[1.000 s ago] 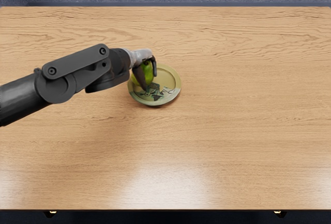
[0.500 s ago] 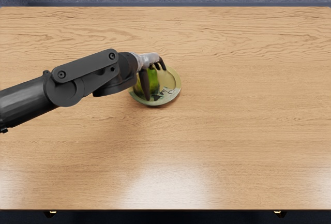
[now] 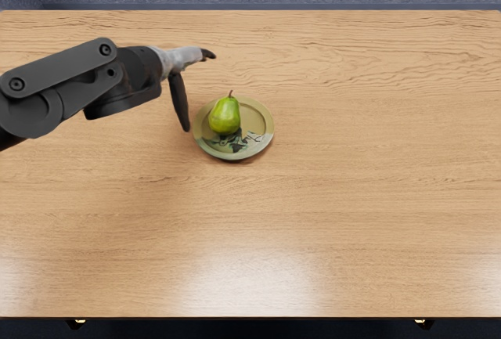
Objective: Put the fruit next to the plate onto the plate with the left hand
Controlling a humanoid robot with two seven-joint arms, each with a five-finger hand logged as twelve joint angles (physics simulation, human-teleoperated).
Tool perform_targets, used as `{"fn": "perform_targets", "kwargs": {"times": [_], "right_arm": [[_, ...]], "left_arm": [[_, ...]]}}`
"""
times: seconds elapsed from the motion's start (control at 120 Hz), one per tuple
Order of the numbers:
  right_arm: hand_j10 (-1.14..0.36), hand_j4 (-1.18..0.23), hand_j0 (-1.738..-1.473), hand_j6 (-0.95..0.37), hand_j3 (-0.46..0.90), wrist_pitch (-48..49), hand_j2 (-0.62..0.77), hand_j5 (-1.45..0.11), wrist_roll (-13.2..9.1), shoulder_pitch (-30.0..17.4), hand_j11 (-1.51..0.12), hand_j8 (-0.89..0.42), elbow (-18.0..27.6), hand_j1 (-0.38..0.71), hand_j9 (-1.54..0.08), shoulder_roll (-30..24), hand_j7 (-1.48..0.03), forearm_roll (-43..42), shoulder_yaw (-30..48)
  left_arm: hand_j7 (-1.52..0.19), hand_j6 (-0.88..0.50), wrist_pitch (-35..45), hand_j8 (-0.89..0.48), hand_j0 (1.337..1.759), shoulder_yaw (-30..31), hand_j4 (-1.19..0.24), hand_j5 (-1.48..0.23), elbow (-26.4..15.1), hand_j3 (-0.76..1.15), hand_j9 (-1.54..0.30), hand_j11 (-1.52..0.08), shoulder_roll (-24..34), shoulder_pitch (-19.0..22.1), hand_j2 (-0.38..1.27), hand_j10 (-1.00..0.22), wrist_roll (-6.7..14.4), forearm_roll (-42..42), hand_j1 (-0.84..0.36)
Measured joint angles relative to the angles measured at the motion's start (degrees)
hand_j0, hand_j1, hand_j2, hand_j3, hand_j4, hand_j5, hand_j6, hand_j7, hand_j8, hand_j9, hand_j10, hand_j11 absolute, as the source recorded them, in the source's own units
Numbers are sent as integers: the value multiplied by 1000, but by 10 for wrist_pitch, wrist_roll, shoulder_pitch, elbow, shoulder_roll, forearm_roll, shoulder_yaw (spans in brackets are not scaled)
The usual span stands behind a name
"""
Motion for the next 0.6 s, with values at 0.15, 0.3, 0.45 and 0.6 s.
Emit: {"fn": "perform_targets", "kwargs": {"times": [0.15, 0.3, 0.45, 0.6], "right_arm": [[0, 0, -1658, 0, 0, 0, 0, 0, 0, 0, 0, 0, 0, -349, 0, 0, 0, 0, 0], [0, 0, -1658, 0, 0, 0, 0, 0, 0, 0, 0, 0, 0, -349, 0, 0, 0, 0, 0], [0, 0, -1658, 0, 0, 0, 0, 0, 0, 0, 0, 0, 0, -349, 0, 0, 0, 0, 0], [0, 0, -1658, 0, 0, 0, 0, 0, 0, 0, 0, 0, 0, -349, 0, 0, 0, 0, 0]], "left_arm": [[-49, -36, -21, -34, 1658, -21, -39, -49, -60, 0, -49, -48, 94, 3, 10, -37, 0, -99, 309], [-38, -29, -120, -28, 1658, -61, -30, -38, -103, 0, -37, -37, 168, 26, 7, -29, 0, -213, 317], [-32, -27, -228, -26, 1658, -131, -27, -32, -116, 0, -32, -31, 249, 62, 6, -26, 0, -311, 322], [-29, -25, -256, -24, 1658, -153, -25, -29, -119, 0, -29, -29, 286, 62, 5, -24, 0, -380, 324]]}}
